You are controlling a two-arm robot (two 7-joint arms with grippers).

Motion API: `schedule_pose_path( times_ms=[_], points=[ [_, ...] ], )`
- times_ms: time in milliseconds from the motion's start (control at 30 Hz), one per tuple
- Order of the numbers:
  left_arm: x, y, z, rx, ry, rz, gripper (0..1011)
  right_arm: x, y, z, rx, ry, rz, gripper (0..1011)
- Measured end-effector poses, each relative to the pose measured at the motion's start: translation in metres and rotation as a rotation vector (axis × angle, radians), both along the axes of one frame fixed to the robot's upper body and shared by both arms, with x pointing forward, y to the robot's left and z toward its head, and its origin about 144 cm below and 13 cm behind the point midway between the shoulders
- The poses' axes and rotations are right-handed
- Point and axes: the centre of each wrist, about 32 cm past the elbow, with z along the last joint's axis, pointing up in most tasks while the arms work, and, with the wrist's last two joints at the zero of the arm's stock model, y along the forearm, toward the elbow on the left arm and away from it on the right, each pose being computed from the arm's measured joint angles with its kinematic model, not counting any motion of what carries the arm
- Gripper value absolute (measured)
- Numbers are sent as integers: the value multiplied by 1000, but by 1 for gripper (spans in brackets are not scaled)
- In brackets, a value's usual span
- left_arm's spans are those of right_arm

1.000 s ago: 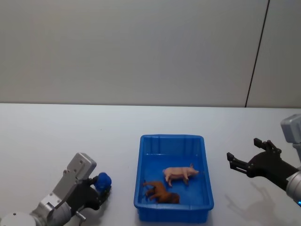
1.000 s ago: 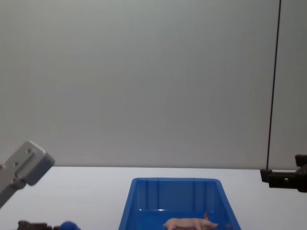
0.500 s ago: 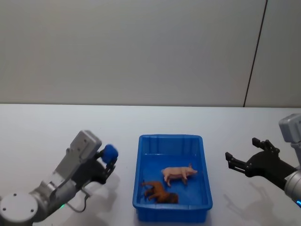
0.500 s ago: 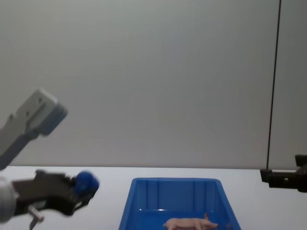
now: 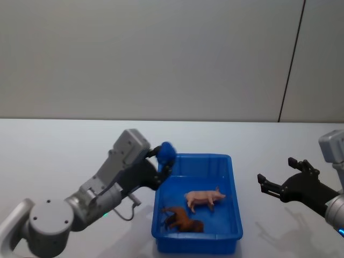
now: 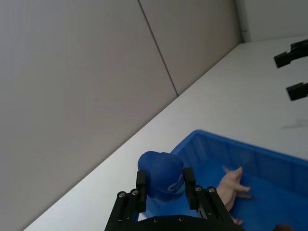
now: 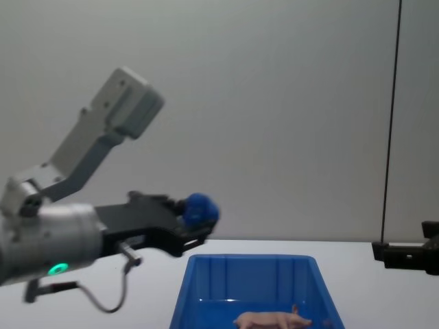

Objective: Pick up the two dolls from the table and place them into the box.

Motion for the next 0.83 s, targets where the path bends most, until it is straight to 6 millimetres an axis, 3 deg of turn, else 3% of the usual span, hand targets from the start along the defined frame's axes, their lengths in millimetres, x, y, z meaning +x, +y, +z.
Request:
schedule_pose_path(
  times_ms=[33,133,267,300,567,667,833],
  points=[
    [2,-5,1,-8,-7,-19,457,0,0,0,0,0,0,1001],
    [5,-11,3,-17,-15,-41,560,0,0,0,0,0,0,1001],
    [9,-22,6,-34,-34,-76,642,0,0,0,0,0,0,1000],
    [10,-24,6,-38,-39,-86,707,0,0,0,0,0,0,1000],
    [5,-33,12,-58,-70,-101,942,0,0,0,0,0,0,1000],
    [-2,-32,14,-63,-82,-92,1000,0,0,0,0,0,0,1001],
    [-11,-31,16,-69,-94,-76,1001,0,0,0,0,0,0,1001]
  ],
)
